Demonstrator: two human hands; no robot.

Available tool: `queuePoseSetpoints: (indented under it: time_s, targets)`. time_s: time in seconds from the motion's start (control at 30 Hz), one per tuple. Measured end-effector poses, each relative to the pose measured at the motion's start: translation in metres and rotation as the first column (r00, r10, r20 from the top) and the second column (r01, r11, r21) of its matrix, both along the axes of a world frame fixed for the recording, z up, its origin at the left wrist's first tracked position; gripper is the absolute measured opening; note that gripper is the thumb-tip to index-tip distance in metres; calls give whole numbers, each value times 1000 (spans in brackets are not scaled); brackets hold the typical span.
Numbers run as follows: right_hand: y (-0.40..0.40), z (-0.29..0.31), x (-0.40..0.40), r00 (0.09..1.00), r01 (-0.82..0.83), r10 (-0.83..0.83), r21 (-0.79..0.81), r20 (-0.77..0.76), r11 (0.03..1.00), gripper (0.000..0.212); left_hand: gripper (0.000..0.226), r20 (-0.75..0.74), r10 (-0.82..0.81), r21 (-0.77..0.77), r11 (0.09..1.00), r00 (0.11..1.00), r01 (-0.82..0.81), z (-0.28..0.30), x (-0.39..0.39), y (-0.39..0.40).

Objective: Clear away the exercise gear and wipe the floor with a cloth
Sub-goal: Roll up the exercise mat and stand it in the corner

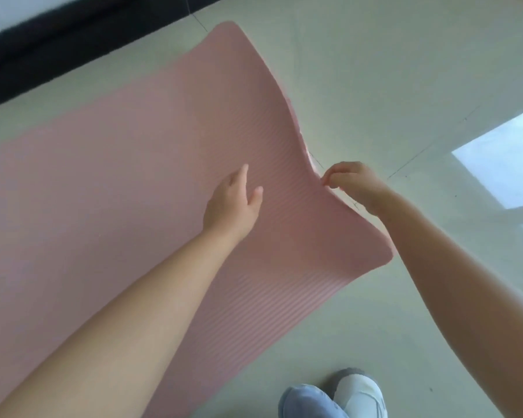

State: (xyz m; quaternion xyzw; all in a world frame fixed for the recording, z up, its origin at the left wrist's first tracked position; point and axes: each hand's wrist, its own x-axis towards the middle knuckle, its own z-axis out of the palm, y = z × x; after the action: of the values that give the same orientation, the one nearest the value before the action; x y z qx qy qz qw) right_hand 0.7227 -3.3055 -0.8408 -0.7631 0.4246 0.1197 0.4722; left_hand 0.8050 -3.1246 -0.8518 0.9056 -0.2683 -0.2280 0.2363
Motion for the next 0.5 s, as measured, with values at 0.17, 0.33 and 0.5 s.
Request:
queuePoseSetpoints:
  time_s: [0.17,0.33,0.5]
  targets:
    - [44,-4,-24,985,-149,123,249,117,957,25,45,256,-10,-241,968,967,74,2,-2,13]
    - [78,-17,-43,973,-43,-67,453,223,891,42,36,382,-162,45,987,910,157,-1,9,18]
    - [91,-27,-25,988,127,-117,-100,96,987,34,44,-90,68,135,989,994,-55,-15,6,31]
